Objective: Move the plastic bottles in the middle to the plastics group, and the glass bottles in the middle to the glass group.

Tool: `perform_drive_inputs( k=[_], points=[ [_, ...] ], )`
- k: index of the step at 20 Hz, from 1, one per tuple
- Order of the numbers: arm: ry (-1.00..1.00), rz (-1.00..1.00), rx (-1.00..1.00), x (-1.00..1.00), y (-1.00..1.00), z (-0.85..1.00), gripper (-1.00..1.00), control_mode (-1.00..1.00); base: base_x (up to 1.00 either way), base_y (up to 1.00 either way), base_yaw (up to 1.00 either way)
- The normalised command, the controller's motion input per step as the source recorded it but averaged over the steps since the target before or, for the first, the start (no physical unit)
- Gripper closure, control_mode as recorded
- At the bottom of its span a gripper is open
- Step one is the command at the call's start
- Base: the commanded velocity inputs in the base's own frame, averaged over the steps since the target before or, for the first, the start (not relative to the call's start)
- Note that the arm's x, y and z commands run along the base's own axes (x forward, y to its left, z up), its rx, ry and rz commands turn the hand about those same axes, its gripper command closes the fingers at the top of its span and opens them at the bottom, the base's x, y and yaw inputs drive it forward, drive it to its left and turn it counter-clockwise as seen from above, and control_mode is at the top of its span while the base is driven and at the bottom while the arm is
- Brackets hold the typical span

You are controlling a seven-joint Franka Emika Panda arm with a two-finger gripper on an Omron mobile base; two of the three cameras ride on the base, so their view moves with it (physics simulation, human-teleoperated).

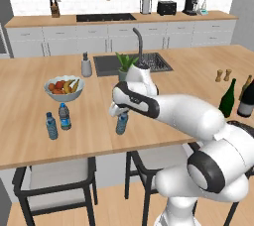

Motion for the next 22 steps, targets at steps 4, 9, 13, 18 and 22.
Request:
perform_drive_inputs(
  k=[4,9,13,18,22],
  points=[
    [0.0,0.13,0.0,0.0,1.0,0.02,1.0,-1.0,0.0,0.0,0.0],
    [0.0,0.05,0.0,0.26,0.9,0.0,1.0,-1.0,0.0,0.0,0.0],
    [-0.01,0.04,0.0,0.37,0.71,-0.04,1.0,-1.0,0.0,0.0,0.0],
    [0.0,0.02,0.01,0.34,0.42,-0.1,1.0,-1.0,0.0,0.0,0.0],
    [0.0,0.03,0.0,0.27,0.08,-0.28,1.0,-1.0,0.0,0.0,0.0]
  ],
)
